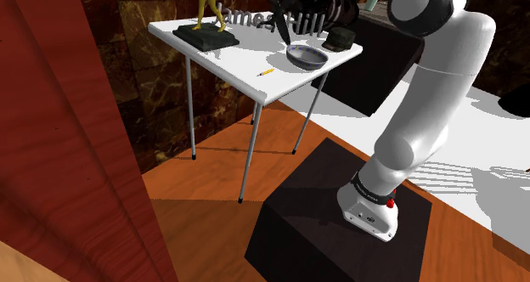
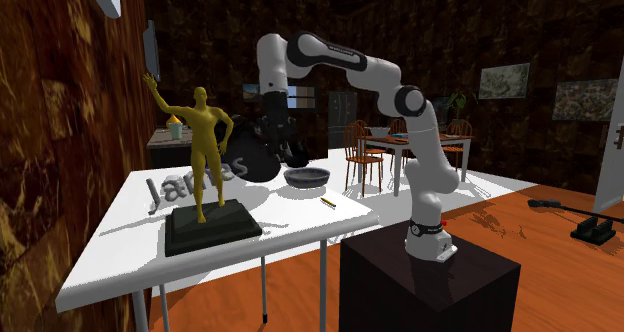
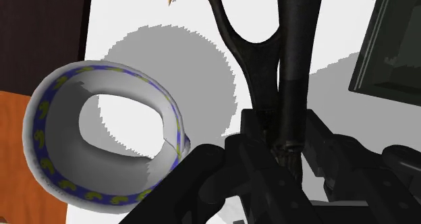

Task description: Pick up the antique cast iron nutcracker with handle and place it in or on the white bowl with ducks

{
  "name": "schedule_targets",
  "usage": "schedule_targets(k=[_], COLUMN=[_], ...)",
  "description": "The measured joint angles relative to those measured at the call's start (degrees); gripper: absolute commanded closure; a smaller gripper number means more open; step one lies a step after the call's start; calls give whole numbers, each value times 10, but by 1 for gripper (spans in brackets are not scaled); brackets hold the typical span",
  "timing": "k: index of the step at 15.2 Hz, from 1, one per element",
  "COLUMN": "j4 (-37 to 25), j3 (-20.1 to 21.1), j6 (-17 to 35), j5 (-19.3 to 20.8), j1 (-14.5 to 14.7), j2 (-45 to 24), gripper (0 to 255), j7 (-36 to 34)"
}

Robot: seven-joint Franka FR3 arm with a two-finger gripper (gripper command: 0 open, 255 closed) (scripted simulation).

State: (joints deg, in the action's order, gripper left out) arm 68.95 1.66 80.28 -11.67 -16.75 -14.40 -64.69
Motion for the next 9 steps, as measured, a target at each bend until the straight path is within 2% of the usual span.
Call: schedule_targets(k=[6, 9], j4=[131, 198], j3=[-28, -45], j6=[19, 23], j5=[-52, -64], j1=[-32, -48], j2=[98, 154], gripper=[255, 255], j7=[66, 101])
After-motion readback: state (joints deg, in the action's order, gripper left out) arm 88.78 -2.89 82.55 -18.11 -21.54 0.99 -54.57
